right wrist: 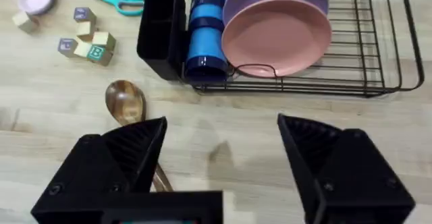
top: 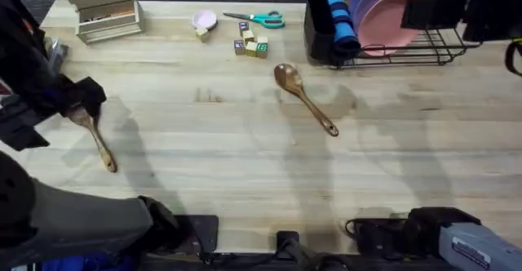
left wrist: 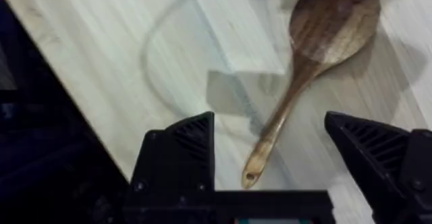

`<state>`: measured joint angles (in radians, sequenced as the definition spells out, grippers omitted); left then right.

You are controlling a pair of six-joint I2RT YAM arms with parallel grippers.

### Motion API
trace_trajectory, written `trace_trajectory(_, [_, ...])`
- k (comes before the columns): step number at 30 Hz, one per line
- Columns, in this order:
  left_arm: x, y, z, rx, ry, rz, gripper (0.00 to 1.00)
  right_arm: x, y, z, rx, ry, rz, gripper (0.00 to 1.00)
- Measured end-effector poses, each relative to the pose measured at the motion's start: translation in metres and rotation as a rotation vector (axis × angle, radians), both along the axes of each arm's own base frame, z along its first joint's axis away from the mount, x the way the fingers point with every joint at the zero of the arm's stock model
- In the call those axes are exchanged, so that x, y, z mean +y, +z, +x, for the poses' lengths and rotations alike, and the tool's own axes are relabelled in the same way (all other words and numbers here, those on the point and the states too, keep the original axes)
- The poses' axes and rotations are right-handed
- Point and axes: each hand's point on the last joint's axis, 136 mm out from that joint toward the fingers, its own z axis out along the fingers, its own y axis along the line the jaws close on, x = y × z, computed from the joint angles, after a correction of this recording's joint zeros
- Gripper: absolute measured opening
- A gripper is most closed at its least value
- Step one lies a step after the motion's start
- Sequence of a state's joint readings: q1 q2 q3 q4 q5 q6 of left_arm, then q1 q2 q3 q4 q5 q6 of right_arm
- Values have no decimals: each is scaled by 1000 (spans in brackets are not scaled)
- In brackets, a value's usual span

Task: Pick up the spoon on the table one by one and put them onto the rack

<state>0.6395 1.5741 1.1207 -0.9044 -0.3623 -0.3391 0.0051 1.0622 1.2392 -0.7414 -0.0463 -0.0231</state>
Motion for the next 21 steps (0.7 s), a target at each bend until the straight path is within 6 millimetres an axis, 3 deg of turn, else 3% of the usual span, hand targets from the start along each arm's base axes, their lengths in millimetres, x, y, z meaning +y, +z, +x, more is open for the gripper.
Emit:
trace_trajectory(9, [-7,-49,6,-43,-55,-47,999,0,-16,9,53,0,0,996])
trace_trajectory(21, [-4,-55,14,-130,-145,-37,996,0,-16,9,54,0,0,996])
